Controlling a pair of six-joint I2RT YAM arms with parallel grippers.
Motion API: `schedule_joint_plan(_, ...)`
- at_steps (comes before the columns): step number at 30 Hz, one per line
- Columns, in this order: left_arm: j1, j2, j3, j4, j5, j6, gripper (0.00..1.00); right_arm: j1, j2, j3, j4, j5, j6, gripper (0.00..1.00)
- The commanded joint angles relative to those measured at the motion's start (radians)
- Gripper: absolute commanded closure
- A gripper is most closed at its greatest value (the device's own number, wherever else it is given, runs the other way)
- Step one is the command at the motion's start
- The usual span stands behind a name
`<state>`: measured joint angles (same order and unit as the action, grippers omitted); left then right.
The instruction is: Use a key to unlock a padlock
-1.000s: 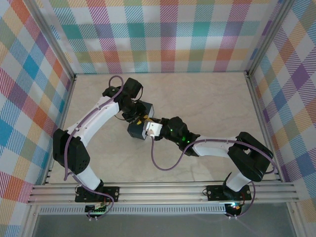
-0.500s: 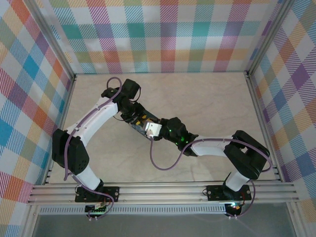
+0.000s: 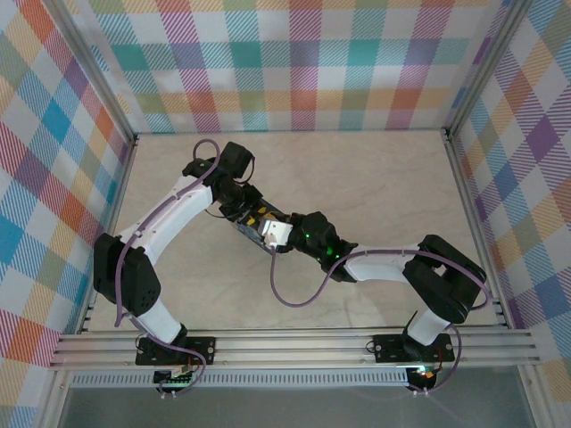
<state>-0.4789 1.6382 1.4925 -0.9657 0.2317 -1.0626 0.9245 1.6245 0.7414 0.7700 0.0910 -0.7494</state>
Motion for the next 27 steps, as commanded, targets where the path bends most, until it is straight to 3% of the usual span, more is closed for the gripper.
schedule_joint_plan(1,0.002,-0.038,-0.003,0.027,0.05,-0.012,0.92,0.007,0.02,0.037,0.017,0.005,-0.005,0.84)
schedule_joint_plan(6,0.003,-0.038,0.005,0.008,0.031,0.013,0.92,0.007,0.023,0.08,-0.032,0.022,0.044,0.86)
schedule_joint_plan(11,0.019,-0.029,-0.009,0.014,0.015,0.025,0.91,0.009,0.01,0.076,-0.033,0.006,0.079,0.72)
schedule_joint_plan(27,0.021,-0.033,-0.014,0.038,0.068,0.008,0.9,0.048,0.125,0.116,0.045,0.028,-0.095,0.69)
